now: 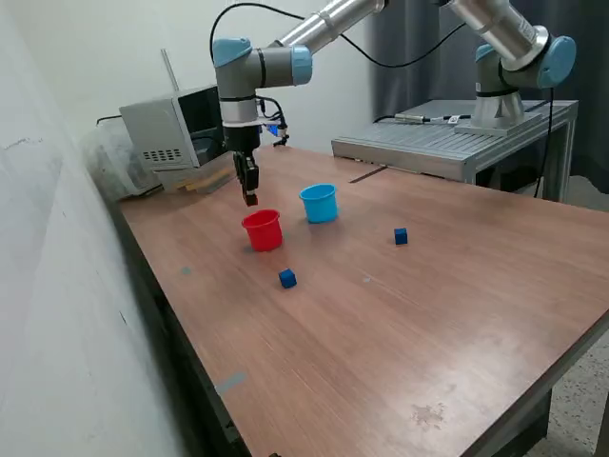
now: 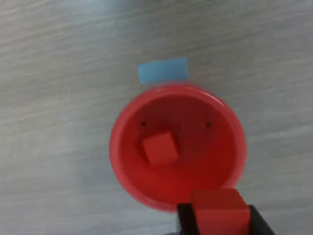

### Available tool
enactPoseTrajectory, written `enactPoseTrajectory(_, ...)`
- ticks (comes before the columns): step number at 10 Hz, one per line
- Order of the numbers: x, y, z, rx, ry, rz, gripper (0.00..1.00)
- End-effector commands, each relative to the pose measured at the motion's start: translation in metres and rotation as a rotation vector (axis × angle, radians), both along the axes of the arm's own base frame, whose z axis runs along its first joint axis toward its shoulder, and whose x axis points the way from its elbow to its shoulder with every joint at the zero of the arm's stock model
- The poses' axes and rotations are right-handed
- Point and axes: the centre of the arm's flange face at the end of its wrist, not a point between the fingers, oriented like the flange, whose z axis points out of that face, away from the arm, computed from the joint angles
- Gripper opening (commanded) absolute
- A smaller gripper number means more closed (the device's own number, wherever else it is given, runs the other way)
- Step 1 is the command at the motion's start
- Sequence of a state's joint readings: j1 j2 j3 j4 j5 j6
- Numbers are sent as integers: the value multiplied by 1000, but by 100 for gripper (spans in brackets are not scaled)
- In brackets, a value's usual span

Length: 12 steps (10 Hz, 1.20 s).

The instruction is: Place red objects in the red bin, and blue objects in the blue bin.

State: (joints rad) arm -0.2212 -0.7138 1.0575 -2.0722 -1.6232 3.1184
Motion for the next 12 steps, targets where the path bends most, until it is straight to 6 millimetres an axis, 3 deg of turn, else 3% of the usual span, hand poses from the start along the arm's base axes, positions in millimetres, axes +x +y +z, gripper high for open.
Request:
enactPoseTrajectory(1, 6, 8, -23, -8, -37, -8, 0)
enactPoseTrajectory(3, 11, 16, -33, -10, -45, -14, 0)
enactPoseTrajectory(4, 11, 15, -33, -8, -41, -8, 100)
enactPoseTrajectory(8, 9, 8, -31, 4, -43, 9, 100)
enactPoseTrajectory(9, 8, 4, -21, 8, -38, 15, 100)
enactPoseTrajectory(11, 16, -38, 8, 22, -80, 66, 100)
enactPoseTrajectory(12, 20, -66, 9, 20, -105, 98, 100)
